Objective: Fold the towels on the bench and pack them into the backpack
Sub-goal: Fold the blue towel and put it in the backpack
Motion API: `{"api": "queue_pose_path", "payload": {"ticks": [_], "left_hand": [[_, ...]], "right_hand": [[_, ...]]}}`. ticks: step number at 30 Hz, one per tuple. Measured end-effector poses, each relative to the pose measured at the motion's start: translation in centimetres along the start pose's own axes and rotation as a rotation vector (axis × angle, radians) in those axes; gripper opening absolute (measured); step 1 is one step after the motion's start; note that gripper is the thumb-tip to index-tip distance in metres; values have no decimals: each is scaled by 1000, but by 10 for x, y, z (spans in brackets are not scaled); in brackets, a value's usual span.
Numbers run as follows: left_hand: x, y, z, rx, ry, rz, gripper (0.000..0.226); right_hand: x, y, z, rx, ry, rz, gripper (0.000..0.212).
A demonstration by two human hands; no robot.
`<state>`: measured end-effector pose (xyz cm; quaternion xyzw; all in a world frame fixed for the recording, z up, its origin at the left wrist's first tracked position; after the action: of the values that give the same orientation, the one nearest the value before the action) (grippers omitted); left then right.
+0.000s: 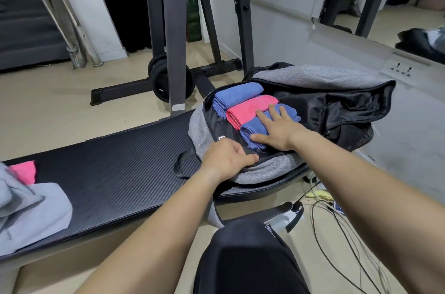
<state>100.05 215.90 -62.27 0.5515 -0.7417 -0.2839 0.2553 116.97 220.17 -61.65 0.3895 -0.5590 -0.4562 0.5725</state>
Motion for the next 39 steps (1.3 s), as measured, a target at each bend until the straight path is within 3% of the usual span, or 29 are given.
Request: {"api": "queue_pose_path", "payload": {"ticks": [8,12,14,17,19,21,25,27,30,36,39], "left_hand": [[-5,2,-3,59,-4,9,35],[-24,17,-14,95,-7,5,27],[-36,34,-24,-2,-22,-75,24],[-51,70,-41,-384,-103,-299,13],[-66,84,-44,-622,-152,-353,39],[-85,96,-33,-656,-116,-332,64],[-116,92,1,-423,42,-118,86],[-116,82,7,-362,67,-41,85],[-113,77,6,-447,18,-67,72],[-100,84,3,-377,-16,-33,71],[-78,96,-4,-421,-47,-48,70]], "right_hand": [[0,7,5,-47,-7,-18,91],[9,21,-5,-63,-24,-145,90],[10,25,-15,-58,-125,-170,93],[8,14,-21,-115,-206,-68,101],[5,3,-15,-136,-195,16,105],[2,-5,-8,-156,-192,48,110],[-10,-11,1,-212,-192,13,113],[-17,-12,4,-237,-184,-11,112],[-25,-11,10,-241,-178,-23,112],[-16,2,8,-182,-241,-21,117],[1,22,15,-104,-255,-98,111]]}}
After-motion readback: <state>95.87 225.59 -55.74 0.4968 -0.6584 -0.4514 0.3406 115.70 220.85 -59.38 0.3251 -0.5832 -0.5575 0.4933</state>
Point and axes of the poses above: each hand's wrist, its own x-axis away from the middle knuckle, its own y-axis out of the back of the hand, z = x × y, the point moved 8 cm from there along -x, towards the middle knuckle, and after that the axes turned 5 degrees about -y, right-handed, at the moved point
